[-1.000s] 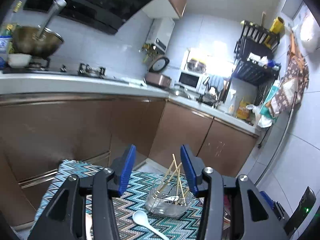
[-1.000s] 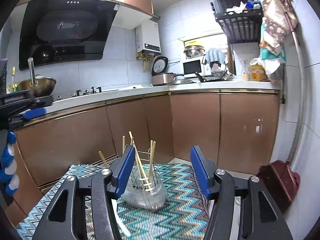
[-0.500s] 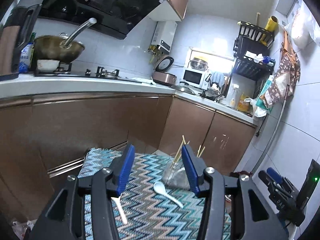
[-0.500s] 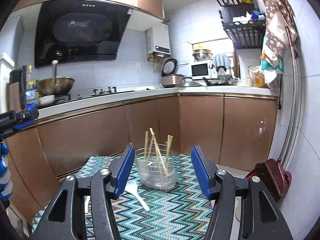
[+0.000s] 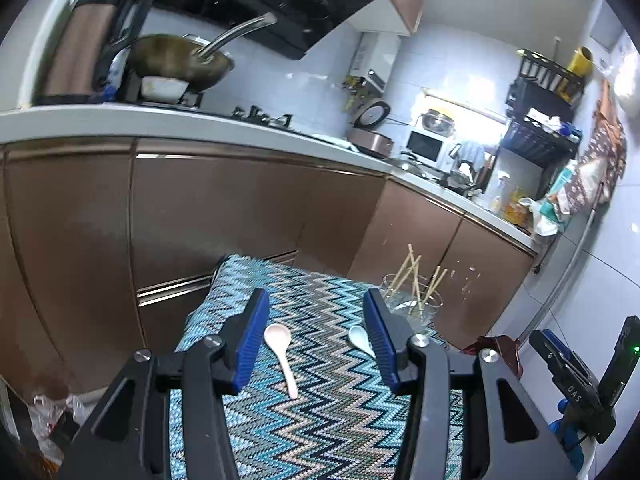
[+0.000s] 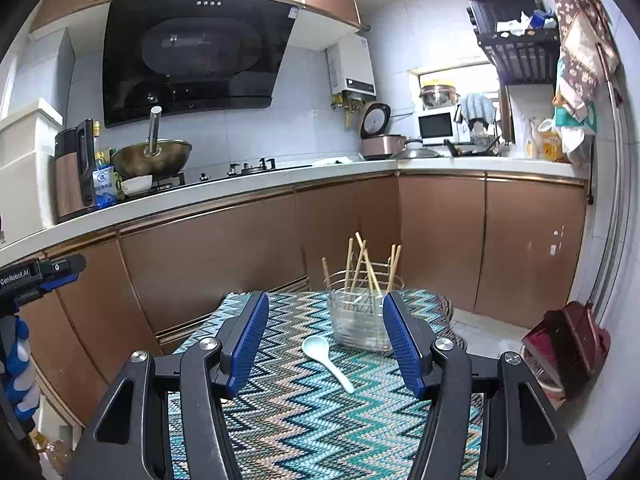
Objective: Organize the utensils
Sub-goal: 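Raise both open tools from the holder back over the two spoons, then grasp a white spoon with the left tool while the right tool grasps the other spoon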
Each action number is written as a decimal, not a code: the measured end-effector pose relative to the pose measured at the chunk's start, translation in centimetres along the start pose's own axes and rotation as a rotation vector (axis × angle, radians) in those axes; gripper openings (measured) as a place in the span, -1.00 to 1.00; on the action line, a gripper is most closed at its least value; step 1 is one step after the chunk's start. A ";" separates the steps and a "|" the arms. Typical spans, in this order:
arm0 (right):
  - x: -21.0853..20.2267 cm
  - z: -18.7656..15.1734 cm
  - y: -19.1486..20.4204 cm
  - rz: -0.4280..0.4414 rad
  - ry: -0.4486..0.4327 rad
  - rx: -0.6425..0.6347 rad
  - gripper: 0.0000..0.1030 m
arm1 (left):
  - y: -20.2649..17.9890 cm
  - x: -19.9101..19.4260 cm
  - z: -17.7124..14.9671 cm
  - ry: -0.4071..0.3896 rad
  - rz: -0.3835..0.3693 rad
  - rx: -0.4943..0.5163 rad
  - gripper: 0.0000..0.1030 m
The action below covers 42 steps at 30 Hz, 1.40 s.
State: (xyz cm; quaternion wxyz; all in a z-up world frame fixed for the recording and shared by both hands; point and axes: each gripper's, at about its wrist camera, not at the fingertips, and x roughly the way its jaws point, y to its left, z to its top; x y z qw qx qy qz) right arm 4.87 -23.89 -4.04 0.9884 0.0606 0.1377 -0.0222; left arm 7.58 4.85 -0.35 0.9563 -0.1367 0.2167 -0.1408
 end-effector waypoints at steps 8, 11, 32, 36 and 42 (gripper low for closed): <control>1.9 -0.7 -0.6 0.006 0.036 0.005 0.26 | 2.0 3.1 -1.0 0.076 0.052 -0.037 -0.09; 3.9 -1.4 -1.2 0.010 0.081 0.013 0.26 | 3.0 5.8 -1.7 0.138 0.083 -0.048 -0.09; 27.2 -8.8 -2.4 0.121 0.543 -0.063 0.26 | 7.6 29.5 -6.1 0.586 0.061 -0.028 -0.09; 29.6 -9.8 -1.7 0.155 0.608 -0.089 0.26 | 7.6 32.0 -6.6 0.640 0.010 -0.020 -0.09; 31.7 -12.2 -2.1 0.148 0.703 -0.081 0.16 | 7.8 35.3 -7.6 0.698 -0.017 -0.004 -0.09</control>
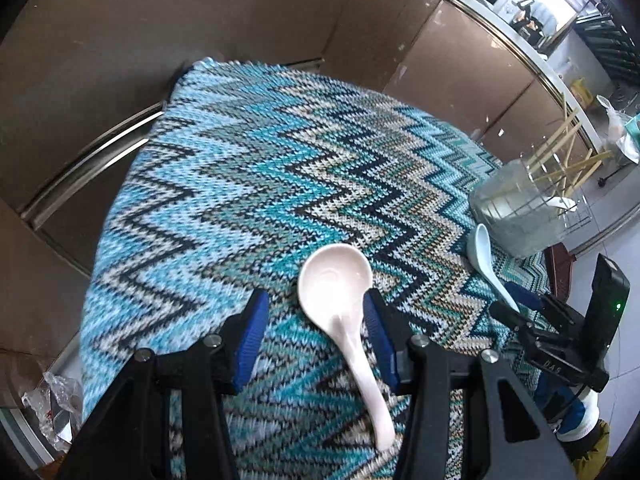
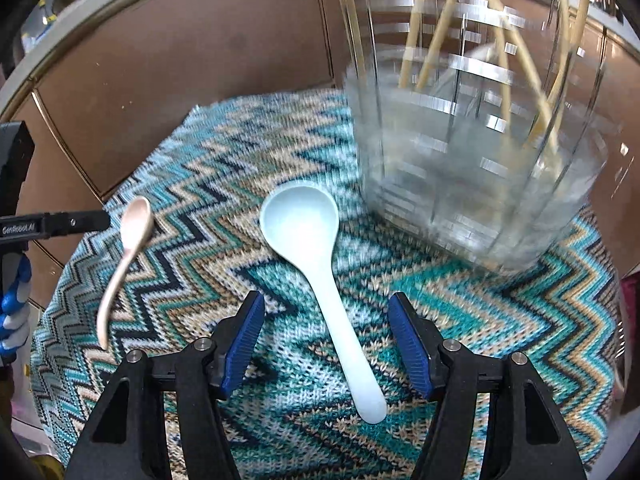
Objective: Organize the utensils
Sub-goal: 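Grasp a white spoon with the left tool while the right tool grasps the other spoon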
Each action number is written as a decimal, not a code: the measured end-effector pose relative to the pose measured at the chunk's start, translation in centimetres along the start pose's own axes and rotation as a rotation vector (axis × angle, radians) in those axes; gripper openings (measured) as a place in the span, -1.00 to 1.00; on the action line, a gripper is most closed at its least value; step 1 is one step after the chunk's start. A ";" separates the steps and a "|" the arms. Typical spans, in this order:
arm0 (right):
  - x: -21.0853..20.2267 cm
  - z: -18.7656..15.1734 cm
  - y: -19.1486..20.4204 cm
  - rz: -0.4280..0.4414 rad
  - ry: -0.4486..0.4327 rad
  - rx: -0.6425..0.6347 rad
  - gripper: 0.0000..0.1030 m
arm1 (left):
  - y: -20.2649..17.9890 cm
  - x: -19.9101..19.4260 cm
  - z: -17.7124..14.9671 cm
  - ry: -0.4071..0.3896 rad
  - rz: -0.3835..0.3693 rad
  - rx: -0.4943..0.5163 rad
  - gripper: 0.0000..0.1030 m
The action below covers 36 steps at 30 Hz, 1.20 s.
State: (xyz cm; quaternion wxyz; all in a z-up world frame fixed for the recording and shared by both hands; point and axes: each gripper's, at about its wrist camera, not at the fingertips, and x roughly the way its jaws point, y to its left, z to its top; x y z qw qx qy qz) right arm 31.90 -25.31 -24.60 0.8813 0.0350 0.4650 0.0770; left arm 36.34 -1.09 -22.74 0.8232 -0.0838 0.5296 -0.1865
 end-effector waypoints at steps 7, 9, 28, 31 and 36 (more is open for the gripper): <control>0.1 0.0 0.0 0.001 0.042 -0.020 -0.60 | 0.1 1.8 1.2 0.027 0.000 0.026 -0.32; -0.1 -0.2 -0.1 0.024 0.052 -0.003 -0.69 | 0.2 2.2 1.2 0.036 0.022 0.031 -0.44; -2.3 -2.6 5.3 0.259 0.127 0.035 -0.21 | -1.3 2.5 1.5 0.046 0.021 0.170 -0.83; -2.3 -1.2 4.7 0.230 0.100 0.010 -0.21 | -1.5 2.8 1.9 0.063 0.015 0.181 -0.83; -0.8 1.7 3.8 0.222 0.097 -0.058 -0.21 | -1.9 3.3 2.9 0.088 0.004 0.193 -0.83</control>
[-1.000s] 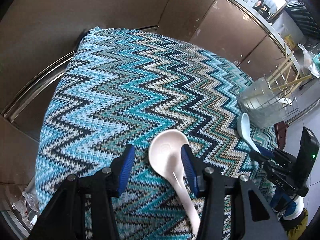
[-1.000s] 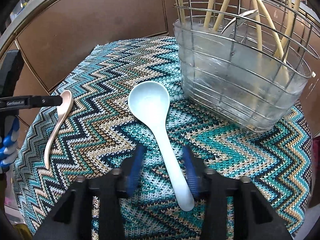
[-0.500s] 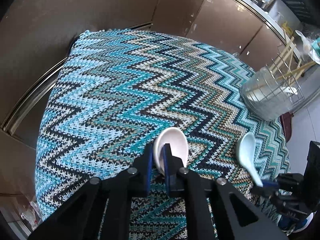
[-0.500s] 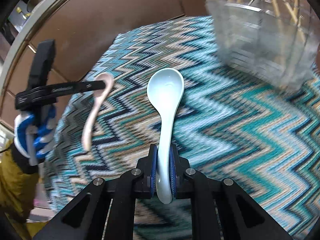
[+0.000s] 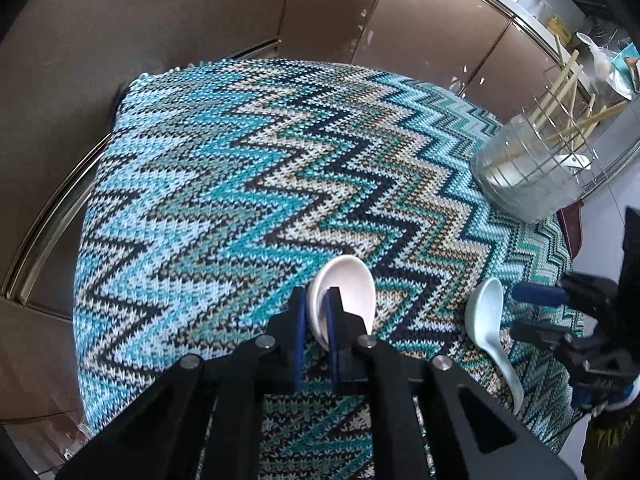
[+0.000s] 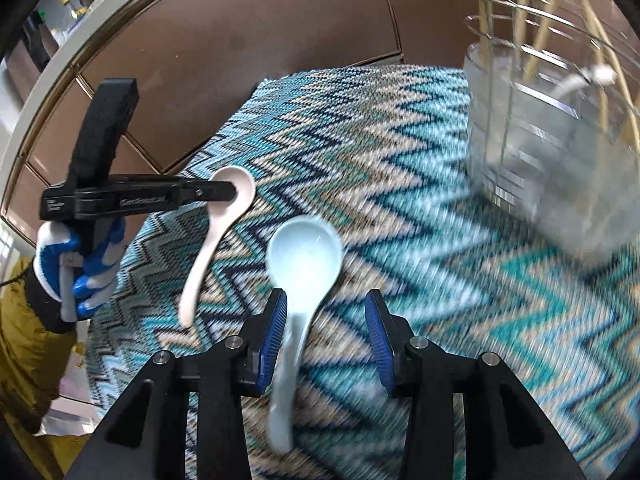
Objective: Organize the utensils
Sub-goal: 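Grasp a white spoon with the left tool while the right tool grasps the other spoon, then drop the spoon into the wire holder with the left tool while the right tool drops its spoon in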
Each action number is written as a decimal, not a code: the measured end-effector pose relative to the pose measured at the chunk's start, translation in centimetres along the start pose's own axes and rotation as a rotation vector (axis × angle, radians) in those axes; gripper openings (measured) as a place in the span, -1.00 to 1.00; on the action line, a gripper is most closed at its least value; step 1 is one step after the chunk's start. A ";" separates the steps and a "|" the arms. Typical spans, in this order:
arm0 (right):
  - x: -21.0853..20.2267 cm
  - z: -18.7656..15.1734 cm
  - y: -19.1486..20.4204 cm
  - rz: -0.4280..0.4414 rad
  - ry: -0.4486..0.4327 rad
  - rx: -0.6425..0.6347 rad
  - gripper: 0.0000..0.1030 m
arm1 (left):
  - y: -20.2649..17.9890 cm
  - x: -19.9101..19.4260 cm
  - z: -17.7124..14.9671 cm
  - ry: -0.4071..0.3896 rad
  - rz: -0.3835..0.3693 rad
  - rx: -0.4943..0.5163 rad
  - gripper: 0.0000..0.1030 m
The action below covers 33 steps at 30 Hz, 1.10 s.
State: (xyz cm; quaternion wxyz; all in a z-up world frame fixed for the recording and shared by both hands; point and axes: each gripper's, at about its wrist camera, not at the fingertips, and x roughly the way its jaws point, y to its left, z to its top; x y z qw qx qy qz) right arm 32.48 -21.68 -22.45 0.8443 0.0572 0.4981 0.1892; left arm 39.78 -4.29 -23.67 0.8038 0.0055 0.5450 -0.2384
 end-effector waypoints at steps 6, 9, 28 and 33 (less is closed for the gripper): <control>2.2 2.3 -1.1 0.062 0.048 -0.055 -0.22 | 0.0 0.8 1.1 0.046 -0.057 0.004 -0.80; 3.1 3.0 -1.0 0.094 0.073 -0.080 -0.22 | -0.2 1.1 1.6 0.060 -0.069 0.013 -0.80; -2.7 -1.0 2.7 -0.048 -0.042 -0.153 -0.88 | -4.0 -6.4 -1.8 -0.173 -0.002 0.000 -0.86; -6.9 -3.8 3.8 -0.091 -0.154 -0.115 -0.88 | -5.9 -9.9 -3.7 -0.227 -0.015 0.021 -0.86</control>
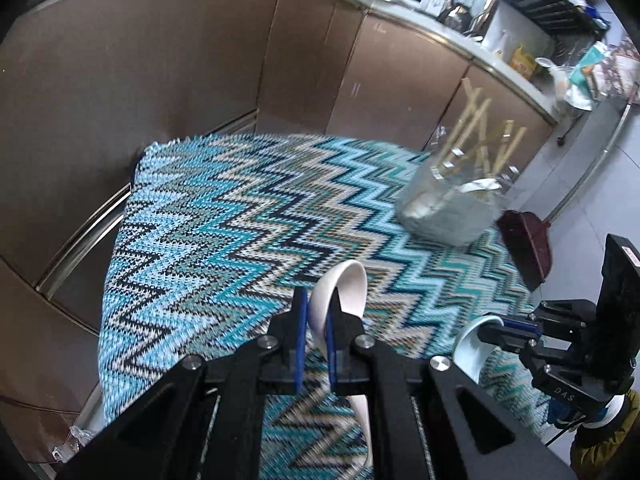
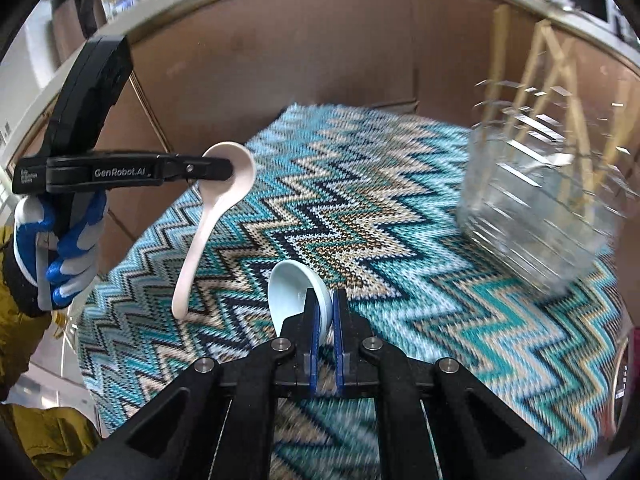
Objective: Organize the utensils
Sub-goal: 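Drop the spoon into the wire holder with the left tool while the right tool drops its spoon in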
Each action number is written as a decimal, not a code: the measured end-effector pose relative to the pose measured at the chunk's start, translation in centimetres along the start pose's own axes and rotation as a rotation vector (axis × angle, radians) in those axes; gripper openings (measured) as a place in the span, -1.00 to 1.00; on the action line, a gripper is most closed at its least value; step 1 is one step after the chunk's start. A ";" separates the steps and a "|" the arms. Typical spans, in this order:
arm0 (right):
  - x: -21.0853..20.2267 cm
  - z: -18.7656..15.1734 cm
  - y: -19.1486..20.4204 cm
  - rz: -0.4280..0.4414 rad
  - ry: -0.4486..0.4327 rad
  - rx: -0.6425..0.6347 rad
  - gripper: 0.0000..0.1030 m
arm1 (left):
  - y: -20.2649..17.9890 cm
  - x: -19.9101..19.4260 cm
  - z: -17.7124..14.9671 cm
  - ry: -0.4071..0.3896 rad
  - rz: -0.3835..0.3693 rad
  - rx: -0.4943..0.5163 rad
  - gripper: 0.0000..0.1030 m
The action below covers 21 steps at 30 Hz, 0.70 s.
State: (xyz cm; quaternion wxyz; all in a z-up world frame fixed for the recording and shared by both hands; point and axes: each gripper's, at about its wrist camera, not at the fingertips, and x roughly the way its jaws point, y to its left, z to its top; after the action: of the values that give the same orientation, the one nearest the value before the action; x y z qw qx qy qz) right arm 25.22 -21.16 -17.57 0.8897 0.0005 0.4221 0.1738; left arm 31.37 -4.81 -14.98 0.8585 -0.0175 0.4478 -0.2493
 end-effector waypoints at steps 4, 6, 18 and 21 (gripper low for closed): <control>-3.5 -1.7 0.0 -0.052 -0.071 0.037 -0.88 | -1.7 -2.7 -0.7 -0.039 -0.018 0.000 -0.86; -5.3 -2.5 0.0 -0.084 -0.110 0.058 -0.88 | -2.5 -4.0 -1.0 -0.062 -0.024 0.000 -0.86; -14.9 -3.5 -1.8 -0.238 -0.356 0.124 -0.88 | -8.8 -9.0 1.3 -0.204 -0.063 0.021 -0.86; -16.4 -2.2 -2.6 -0.265 -0.424 0.135 -0.88 | -10.7 -9.6 3.3 -0.249 -0.075 0.034 -0.86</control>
State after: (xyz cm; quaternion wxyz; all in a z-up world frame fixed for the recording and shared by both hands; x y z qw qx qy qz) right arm 14.79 -28.97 -7.06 0.9713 0.0409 0.2333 0.0233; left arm 24.92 -10.56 -2.97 0.8978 -0.0503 0.3323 -0.2847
